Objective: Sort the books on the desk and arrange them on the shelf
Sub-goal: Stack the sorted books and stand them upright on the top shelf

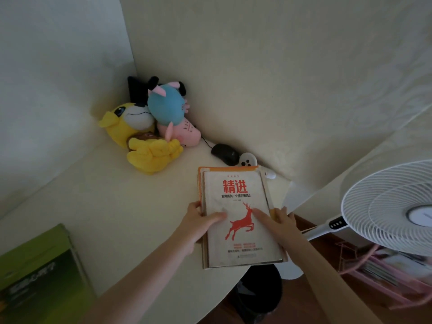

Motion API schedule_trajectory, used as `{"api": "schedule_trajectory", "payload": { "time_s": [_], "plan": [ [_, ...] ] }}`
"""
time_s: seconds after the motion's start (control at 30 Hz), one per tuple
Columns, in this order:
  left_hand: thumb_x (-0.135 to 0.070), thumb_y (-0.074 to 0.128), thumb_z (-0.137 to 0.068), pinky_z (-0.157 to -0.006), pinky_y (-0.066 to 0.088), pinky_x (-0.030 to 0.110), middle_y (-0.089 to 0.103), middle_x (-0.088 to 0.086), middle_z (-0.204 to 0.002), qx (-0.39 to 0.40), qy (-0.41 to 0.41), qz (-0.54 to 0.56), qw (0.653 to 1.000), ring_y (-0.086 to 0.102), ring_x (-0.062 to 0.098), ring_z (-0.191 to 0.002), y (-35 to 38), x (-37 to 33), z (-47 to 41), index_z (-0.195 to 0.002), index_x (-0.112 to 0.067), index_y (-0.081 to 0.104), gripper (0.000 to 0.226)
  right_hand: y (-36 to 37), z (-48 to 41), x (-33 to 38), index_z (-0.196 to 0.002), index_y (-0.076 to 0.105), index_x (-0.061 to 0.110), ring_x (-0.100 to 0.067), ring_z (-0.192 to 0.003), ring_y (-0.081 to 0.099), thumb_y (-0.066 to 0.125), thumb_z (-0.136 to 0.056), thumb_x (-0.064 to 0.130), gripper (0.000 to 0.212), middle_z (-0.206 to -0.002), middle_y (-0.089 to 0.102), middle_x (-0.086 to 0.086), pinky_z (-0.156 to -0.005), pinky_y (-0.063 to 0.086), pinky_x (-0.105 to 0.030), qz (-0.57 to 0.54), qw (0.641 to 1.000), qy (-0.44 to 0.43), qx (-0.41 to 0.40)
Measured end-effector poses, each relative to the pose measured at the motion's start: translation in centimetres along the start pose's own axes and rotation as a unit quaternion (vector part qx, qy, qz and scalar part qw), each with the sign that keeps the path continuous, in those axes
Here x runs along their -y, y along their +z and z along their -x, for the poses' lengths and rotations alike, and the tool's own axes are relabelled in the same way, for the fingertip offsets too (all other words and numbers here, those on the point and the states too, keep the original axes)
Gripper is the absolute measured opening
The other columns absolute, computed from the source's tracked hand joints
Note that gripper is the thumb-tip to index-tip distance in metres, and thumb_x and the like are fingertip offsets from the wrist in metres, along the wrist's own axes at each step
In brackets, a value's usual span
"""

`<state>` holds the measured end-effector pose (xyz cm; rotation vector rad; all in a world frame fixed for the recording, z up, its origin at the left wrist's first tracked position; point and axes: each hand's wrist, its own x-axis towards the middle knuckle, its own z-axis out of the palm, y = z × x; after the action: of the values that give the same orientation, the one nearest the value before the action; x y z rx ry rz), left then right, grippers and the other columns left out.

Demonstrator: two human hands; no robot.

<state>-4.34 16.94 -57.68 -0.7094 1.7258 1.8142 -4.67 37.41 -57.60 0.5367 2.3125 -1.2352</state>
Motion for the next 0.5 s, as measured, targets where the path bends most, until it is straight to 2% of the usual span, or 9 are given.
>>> {"api": "schedule_trajectory", "payload": {
  "time_s": [0.03, 0.07, 0.13, 0.2, 0.3, 0.37, 0.43, 0.5],
  "plan": [
    [-0.021, 0.079, -0.074, -0.066, 0.052, 0.035, 0.063, 0.004, -0.106, -0.002, -0.008, 0.003, 1.0, 0.063, 0.019, -0.086, -0.5, 0.1, 0.1, -0.137, -0.017, 0.029, 0.08, 0.5, 0.3, 0.0, -0.152, 0.024, 0.021, -0.025, -0.149, -0.013, 0.058, -0.076, 0.07, 0.096, -0.163, -0.008, -0.001, -0.12, 0.005, -0.055, 0.023, 1.0, -0.015, -0.007],
    [-0.02, 0.08, -0.072, -0.07, 0.053, 0.038, 0.063, 0.006, -0.106, -0.004, -0.012, 0.006, 1.0, 0.063, 0.021, -0.089, -1.1, 0.2, 0.2, -0.137, -0.017, 0.029, 0.082, 1.0, 0.5, 0.0, -0.154, 0.016, 0.023, -0.023, -0.146, -0.022, 0.056, -0.08, 0.066, 0.095, -0.161, -0.016, 0.001, -0.119, -0.002, -0.053, 0.036, 0.999, -0.026, -0.01],
    [-0.022, 0.083, -0.068, -0.079, 0.053, 0.043, 0.062, 0.008, -0.11, -0.011, -0.012, -0.004, 1.0, 0.062, 0.024, -0.094, -2.1, 0.4, 0.6, -0.136, -0.016, 0.028, 0.087, 1.9, 1.0, 0.3, -0.153, 0.017, 0.025, -0.024, -0.145, -0.026, 0.054, -0.082, 0.064, 0.089, -0.161, -0.018, 0.002, -0.118, -0.005, -0.052, 0.047, 0.998, -0.033, -0.015],
    [-0.026, 0.085, -0.064, -0.075, 0.054, 0.038, 0.063, 0.009, -0.112, -0.023, -0.001, -0.025, 0.999, 0.063, 0.023, -0.093, -3.2, 0.7, 1.2, -0.137, -0.015, 0.027, 0.094, 3.2, 1.5, 0.8, -0.148, 0.027, 0.025, -0.025, -0.146, -0.023, 0.052, -0.081, 0.066, 0.082, -0.162, -0.014, 0.002, -0.118, -0.004, -0.051, 0.078, 0.996, -0.039, -0.021],
    [-0.025, 0.087, -0.058, -0.069, 0.054, 0.037, 0.064, 0.009, -0.111, -0.047, 0.004, -0.033, 0.998, 0.065, 0.023, -0.09, -5.3, 1.2, 1.9, -0.137, -0.014, 0.029, 0.099, 5.5, 2.0, 1.2, -0.148, 0.022, 0.025, -0.024, -0.147, -0.013, 0.052, -0.077, 0.071, 0.09, -0.16, -0.007, 0.002, -0.118, 0.001, -0.049, 0.105, 0.992, -0.053, -0.045],
    [-0.026, 0.089, -0.052, -0.073, 0.054, 0.041, 0.064, 0.008, -0.108, -0.065, -0.004, -0.027, 0.997, 0.065, 0.024, -0.089, -6.9, 1.7, 2.3, -0.137, -0.014, 0.03, 0.103, 6.9, 2.4, 1.7, -0.138, 0.036, 0.025, -0.025, -0.143, 0.005, 0.057, -0.077, 0.069, 0.078, -0.152, 0.012, 0.0, -0.117, 0.011, -0.047, 0.117, 0.989, -0.07, -0.052],
    [-0.026, 0.089, -0.049, -0.075, 0.055, 0.042, 0.065, 0.007, -0.104, -0.08, -0.014, -0.023, 0.996, 0.065, 0.024, -0.088, -8.5, 2.3, 2.7, -0.136, -0.014, 0.03, 0.106, 8.6, 2.9, 2.1, -0.129, 0.044, 0.027, -0.025, -0.137, 0.017, 0.065, -0.073, 0.068, 0.072, -0.139, 0.026, 0.0, -0.115, 0.022, -0.048, 0.099, 0.993, -0.062, -0.01],
    [-0.023, 0.088, -0.055, -0.069, 0.054, 0.04, 0.064, 0.007, -0.1, -0.094, -0.022, -0.019, 0.995, 0.064, 0.023, -0.085, -10.0, 3.1, 3.0, -0.135, -0.012, 0.03, 0.1, 10.3, 3.2, 2.6, -0.127, 0.046, 0.03, -0.027, -0.133, 0.03, 0.072, -0.065, 0.068, 0.078, -0.131, 0.033, 0.001, -0.11, 0.033, -0.051, 0.081, 0.994, -0.058, 0.035]
  ]
}}
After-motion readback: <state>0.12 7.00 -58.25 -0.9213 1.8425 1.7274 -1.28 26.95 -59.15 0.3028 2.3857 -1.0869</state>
